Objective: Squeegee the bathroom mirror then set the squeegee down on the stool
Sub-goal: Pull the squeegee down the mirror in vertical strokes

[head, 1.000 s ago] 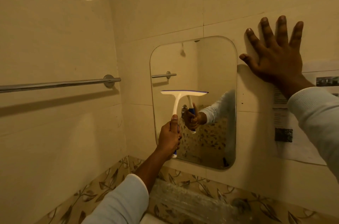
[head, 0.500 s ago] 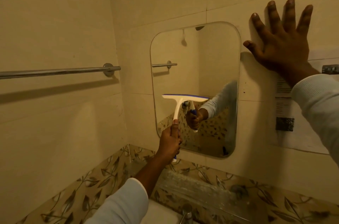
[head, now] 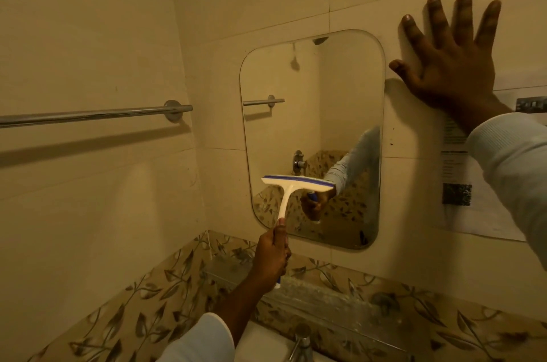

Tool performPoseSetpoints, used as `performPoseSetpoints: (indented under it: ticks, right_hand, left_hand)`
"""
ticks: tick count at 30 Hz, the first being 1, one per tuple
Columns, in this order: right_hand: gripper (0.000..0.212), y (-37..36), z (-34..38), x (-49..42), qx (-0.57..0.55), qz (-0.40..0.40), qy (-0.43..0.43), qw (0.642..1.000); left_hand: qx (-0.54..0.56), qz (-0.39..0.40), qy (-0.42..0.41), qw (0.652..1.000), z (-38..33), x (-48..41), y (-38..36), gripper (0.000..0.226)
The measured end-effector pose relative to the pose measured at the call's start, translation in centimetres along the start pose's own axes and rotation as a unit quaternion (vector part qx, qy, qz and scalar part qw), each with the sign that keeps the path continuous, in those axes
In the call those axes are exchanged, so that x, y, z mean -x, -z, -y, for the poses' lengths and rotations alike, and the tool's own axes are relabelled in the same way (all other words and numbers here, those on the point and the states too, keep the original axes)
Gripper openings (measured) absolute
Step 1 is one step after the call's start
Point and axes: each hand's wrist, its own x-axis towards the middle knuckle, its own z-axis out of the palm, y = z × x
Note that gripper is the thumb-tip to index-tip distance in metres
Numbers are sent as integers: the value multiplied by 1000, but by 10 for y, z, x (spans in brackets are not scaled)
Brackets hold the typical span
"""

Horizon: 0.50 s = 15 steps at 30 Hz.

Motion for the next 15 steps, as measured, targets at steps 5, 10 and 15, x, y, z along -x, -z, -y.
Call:
performPoseSetpoints:
  ticks: [5,10,15]
  right_hand:
    - [86,-1,0,0,4,-2,1,1000]
    - [87,-1,-1,0,4,-2,0,1000]
    - [87,-1,-1,-1,5,1,1,1000]
  left_hand:
    - [-17,0,10,1000,17,8,6,53]
    - [-32,-5,38,999,30,16,9,50]
    - [-54,-12,51,997,48,31,10,49]
